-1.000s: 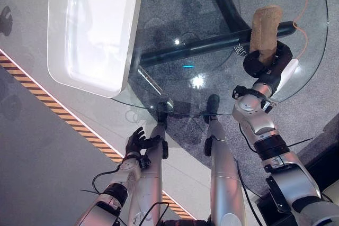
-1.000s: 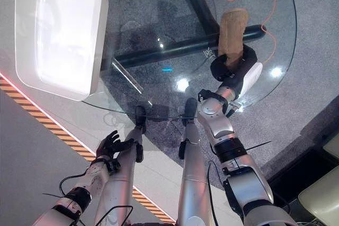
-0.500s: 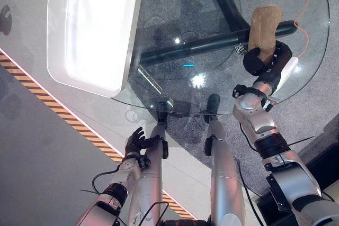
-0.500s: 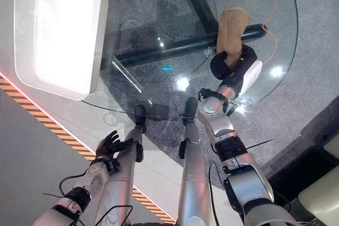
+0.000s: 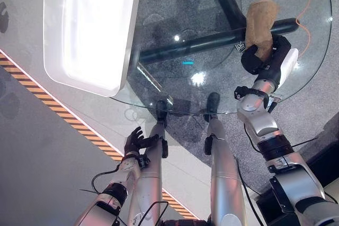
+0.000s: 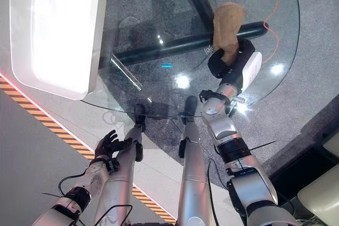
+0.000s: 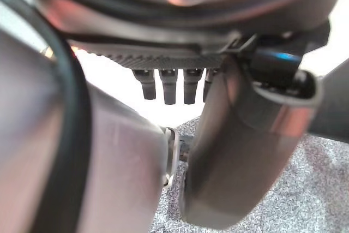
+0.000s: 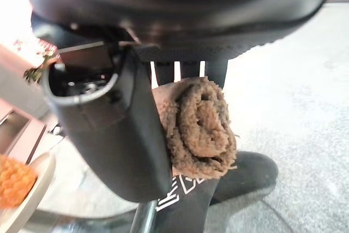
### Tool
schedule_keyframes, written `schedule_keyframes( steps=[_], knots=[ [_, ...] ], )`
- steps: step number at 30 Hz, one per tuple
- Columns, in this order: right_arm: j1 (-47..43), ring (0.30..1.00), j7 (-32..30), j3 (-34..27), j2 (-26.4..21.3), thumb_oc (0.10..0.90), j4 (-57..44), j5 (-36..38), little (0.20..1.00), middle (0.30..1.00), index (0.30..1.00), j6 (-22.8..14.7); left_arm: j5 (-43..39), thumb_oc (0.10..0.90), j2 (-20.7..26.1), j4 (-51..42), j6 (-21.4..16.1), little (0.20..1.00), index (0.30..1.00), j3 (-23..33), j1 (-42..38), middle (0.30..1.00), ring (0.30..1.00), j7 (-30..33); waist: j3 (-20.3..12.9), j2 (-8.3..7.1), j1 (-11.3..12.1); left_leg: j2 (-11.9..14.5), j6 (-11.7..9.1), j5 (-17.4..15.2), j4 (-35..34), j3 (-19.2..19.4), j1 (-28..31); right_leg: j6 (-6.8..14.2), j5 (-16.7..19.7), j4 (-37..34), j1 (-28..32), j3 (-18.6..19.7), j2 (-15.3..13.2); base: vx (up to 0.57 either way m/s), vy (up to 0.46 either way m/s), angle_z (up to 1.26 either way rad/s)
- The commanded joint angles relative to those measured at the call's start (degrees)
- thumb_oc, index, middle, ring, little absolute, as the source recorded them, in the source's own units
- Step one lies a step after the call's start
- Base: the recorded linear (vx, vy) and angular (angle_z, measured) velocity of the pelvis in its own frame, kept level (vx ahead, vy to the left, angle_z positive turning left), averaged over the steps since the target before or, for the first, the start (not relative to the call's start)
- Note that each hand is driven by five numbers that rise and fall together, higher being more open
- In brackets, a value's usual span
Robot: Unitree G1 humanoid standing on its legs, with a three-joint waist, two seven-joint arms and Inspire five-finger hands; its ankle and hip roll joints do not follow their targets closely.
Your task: Wipe the table with a cloth and put it in the basket.
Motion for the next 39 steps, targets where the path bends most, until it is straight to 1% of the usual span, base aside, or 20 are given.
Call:
schedule_keyframes(
  steps=[1, 4, 9, 13, 20, 25, 29, 30, 31, 34, 35, 39],
  knots=[
    [-0.08, 0.300, 10.06, 9.62, 2.68, 0.100, -8.83, -2.15, 0.200, 0.300, 0.300, -1.78, -0.02, 0.800, -4.95, 0.00, 0.54, 0.900, 0.900, -2.45, 6.82, 0.900, 0.900, 0.81, -0.52, 1.75, 0.83, -4.52, 2.57, 0.00, 2.43, 1.06, -3.60, 0.31, 0.25, 1.16, -1.72, -1.81, 2.09, 0.00, -0.003, 0.04],
    [0.63, 0.300, 13.42, 12.10, 3.94, 0.100, -9.46, -4.00, 0.200, 0.300, 0.300, -1.50, 0.18, 0.800, -4.81, -0.52, 0.68, 0.900, 0.900, -2.54, 6.78, 0.900, 0.900, 1.07, -0.52, 1.76, 0.98, -4.58, 2.65, -0.09, 2.56, 1.07, -3.70, 0.37, 0.15, 1.20, -1.77, -2.13, 1.90, 0.00, -0.010, 0.05],
    [0.19, 0.300, 16.96, 15.24, 4.96, 0.100, -9.51, -4.29, 0.200, 0.300, 0.300, -1.93, -0.12, 0.800, -4.86, -0.77, 0.70, 0.900, 0.900, -3.01, 6.40, 0.900, 0.900, 1.12, -0.52, 2.07, 1.12, -4.42, 2.58, -0.13, 3.07, 1.32, -4.21, 0.35, -0.20, 1.74, -2.24, -2.70, 1.65, 0.00, 0.001, 0.05],
    [-0.69, 0.300, 18.23, 17.50, 5.75, 0.100, -9.75, -3.43, 0.200, 0.300, 0.300, -2.76, -0.25, 0.800, -4.76, -0.64, 0.74, 0.900, 0.900, -3.62, 6.16, 0.900, 0.900, 0.82, -0.52, 2.37, 1.30, -4.29, 2.35, -0.25, 4.07, 1.36, -4.89, 0.28, -0.49, 2.53, -2.87, -2.95, 1.53, 0.00, 0.000, 0.00],
    [-1.58, 0.300, 19.78, 19.79, 6.52, 0.100, -10.07, -4.32, 0.200, 0.300, 0.300, -1.85, -0.53, 0.800, -4.97, -1.49, 0.63, 0.900, 0.900, -4.41, 5.70, 0.900, 0.900, 1.49, -0.52, 2.86, 1.50, -4.16, 2.32, -0.38, 4.66, 1.48, -5.54, 0.19, -0.78, 3.23, -3.64, -3.20, 1.34, 0.00, 0.000, 0.02],
    [-1.83, 0.300, 22.33, 21.37, 6.96, 0.100, -9.93, -5.05, 0.200, 0.300, 0.300, -1.07, -0.66, 0.800, -4.91, -1.75, 0.97, 0.900, 0.900, -4.53, 5.38, 0.900, 0.900, 1.68, -0.52, 3.06, 1.62, -4.17, 2.43, -0.53, 5.22, 1.56, -5.93, 0.12, -0.98, 3.90, -4.19, -3.24, 1.37, 0.00, 0.000, 0.00],
    [-2.10, 0.300, 27.75, 23.16, 6.61, 0.100, -10.02, -6.33, 0.200, 0.300, 0.300, -0.88, -0.33, 0.800, -4.84, -1.92, 1.24, 0.900, 0.900, -4.58, 5.34, 0.900, 0.900, 1.69, -0.52, 3.07, 1.76, -4.15, 2.43, -0.54, 5.33, 1.58, -5.99, 0.12, -0.99, 3.97, -4.27, -3.43, 1.27, 0.00, 0.000, 0.00],
    [-2.44, 0.300, 32.01, 24.04, 6.24, 0.100, -10.36, -6.67, 0.200, 0.300, 0.300, -0.63, -0.38, 0.800, -4.66, -2.08, 1.49, 0.900, 0.900, -4.67, 5.26, 0.900, 0.900, 1.76, -0.52, 3.08, 1.83, -4.19, 2.43, -0.53, 5.39, 1.57, -6.06, 0.14, -0.99, 4.05, -4.40, -3.51, 1.26, 0.00, -0.016, 0.04],
    [-2.59, 0.300, 33.31, 24.77, 6.13, 0.100, -10.78, -6.92, 0.200, 0.300, 0.300, -0.25, -0.41, 0.800, -4.54, -2.06, 1.63, 0.900, 0.900, -4.72, 5.14, 0.900, 0.900, 1.80, -0.52, 3.05, 1.86, -4.11, 2.41, -0.54, 5.48, 1.63, -6.12, 0.17, -1.05, 4.17, -4.43, -3.60, 1.18, 0.00, -0.021, 0.05],
    [-3.45, 0.300, 35.85, 26.16, 4.85, 0.100, -11.80, -6.25, 0.200, 0.300, 0.300, -0.18, -0.46, 0.800, -3.64, -2.20, 2.41, 0.900, 0.900, -4.34, 4.91, 0.900, 0.900, 1.21, -0.52, 2.95, 1.97, -3.98, 2.35, -0.51, 5.93, 1.78, -6.32, 0.19, -1.06, 4.51, -4.58, -3.70, 1.13, 0.00, -0.011, 0.02],
    [-3.53, 0.300, 35.86, 26.22, 4.75, 0.100, -11.89, -6.12, 0.200, 0.300, 0.300, -0.17, -0.45, 0.800, -3.60, -2.19, 2.43, 0.900, 0.900, -4.32, 4.91, 0.900, 0.900, 1.15, -0.52, 2.94, 1.98, -3.97, 2.34, -0.50, 5.96, 1.79, -6.34, 0.20, -1.07, 4.52, -4.58, -3.70, 1.13, 0.00, -0.012, 0.04],
    [-4.19, 0.300, 37.59, 26.55, 3.62, 0.100, -12.60, -5.28, 0.200, 0.300, 0.300, -1.50, -0.70, 0.800, -2.95, -2.38, 2.83, 0.900, 0.900, -4.29, 4.81, 0.900, 0.900, 1.05, -0.52, 2.73, 2.10, -3.83, 2.32, -0.61, 6.27, 1.75, -6.55, 0.27, -1.12, 4.80, -4.78, -3.73, 1.13, 0.00, -0.016, 0.07]
  ],
)
